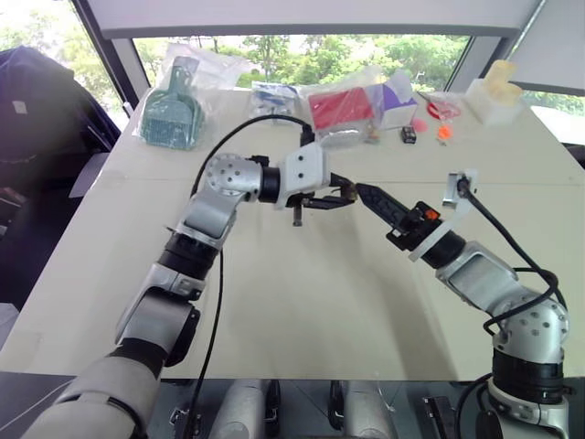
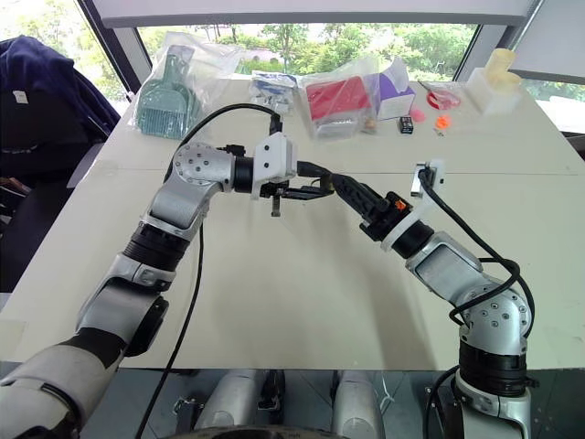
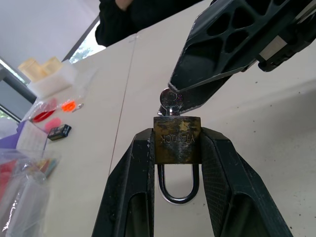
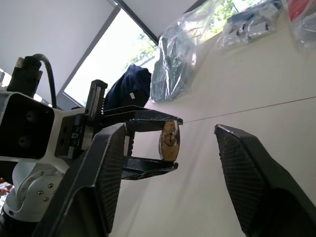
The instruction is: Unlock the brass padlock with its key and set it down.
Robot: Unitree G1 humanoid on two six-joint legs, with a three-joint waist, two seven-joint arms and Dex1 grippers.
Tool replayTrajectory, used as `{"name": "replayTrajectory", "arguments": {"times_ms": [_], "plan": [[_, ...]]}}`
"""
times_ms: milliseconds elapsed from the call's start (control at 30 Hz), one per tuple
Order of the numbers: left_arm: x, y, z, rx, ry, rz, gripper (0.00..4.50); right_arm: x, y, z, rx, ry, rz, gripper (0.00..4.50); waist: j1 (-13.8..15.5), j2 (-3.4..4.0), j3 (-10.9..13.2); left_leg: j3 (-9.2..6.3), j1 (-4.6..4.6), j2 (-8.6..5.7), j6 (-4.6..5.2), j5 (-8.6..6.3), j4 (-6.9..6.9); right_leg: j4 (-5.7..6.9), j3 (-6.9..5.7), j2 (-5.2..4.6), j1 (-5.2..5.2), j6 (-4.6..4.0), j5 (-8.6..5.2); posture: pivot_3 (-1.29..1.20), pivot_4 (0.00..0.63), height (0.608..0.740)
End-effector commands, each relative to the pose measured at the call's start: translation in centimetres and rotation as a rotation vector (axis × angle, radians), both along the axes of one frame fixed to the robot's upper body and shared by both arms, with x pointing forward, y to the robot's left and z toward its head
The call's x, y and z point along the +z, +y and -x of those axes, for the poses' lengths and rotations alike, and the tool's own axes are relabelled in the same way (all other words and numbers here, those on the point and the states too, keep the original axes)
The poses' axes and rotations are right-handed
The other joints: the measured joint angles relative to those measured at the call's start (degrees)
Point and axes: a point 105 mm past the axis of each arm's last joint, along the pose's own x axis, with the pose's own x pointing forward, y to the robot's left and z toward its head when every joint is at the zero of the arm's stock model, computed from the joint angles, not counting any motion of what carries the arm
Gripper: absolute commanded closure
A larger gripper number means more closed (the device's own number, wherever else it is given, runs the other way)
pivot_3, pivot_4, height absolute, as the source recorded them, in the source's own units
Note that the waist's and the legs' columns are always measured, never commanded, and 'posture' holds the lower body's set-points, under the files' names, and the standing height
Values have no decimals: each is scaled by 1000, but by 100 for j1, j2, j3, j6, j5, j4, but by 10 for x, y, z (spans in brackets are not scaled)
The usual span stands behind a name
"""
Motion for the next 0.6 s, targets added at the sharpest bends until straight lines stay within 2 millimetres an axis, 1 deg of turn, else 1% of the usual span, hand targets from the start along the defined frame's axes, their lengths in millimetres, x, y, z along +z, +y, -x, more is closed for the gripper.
{"name": "replayTrajectory", "arguments": {"times_ms": [33, 133, 167, 233, 333, 367, 600], "plan": [[14, 0, 4, -18, -45, 38, 3770, 8, -5, 2, -17, -27, -25, 1881, -2, 0, 0, 0, 0, 0, 0, 0, 0, 0, 0, 0, 0, 0, 0, 0, 150, 735], [15, -1, 4, -19, -46, 40, 3770, 7, -2, 2, -7, -24, -26, 1881, -8, 0, 0, 0, 0, 0, 0, 0, 0, 0, 0, 0, 0, 0, 0, 0, 150, 735], [15, -1, 4, -20, -46, 41, 3770, 6, -2, 2, -6, -23, -27, 2099, -8, 0, 0, 0, 0, 0, -1, 0, 0, 0, 0, 0, 0, 0, 0, 0, 150, 735], [16, -1, 5, -22, -47, 42, 3770, 6, -1, 2, -6, -20, -29, 2728, -6, 0, 0, 0, 0, 0, -1, 0, 0, 0, 0, 0, 0, 0, 0, 0, 150, 735], [16, -2, 6, -25, -52, 44, 3770, 4, 1, 1, -2, -16, -26, 4173, -8, 0, 0, 0, 0, 0, -1, 0, 0, 0, 0, 0, 0, 0, 0, 0, 150, 735], [17, -2, 7, -29, -62, 41, 3770, 4, 2, 0, -1, -12, -31, 4470, -11, 0, 0, 0, 0, 0, 0, 0, 0, 0, 0, 0, 0, 0, 0, 0, 150, 735], [21, -3, 11, -36, -157, 32, 3770, 1, 2, -4, -27, 7, -60, 4470, -5, 1, 0, 0, 1, 0, -1, 1, 0, 1, 0, 1, 0, 0, 0, 0, 150, 735]]}}
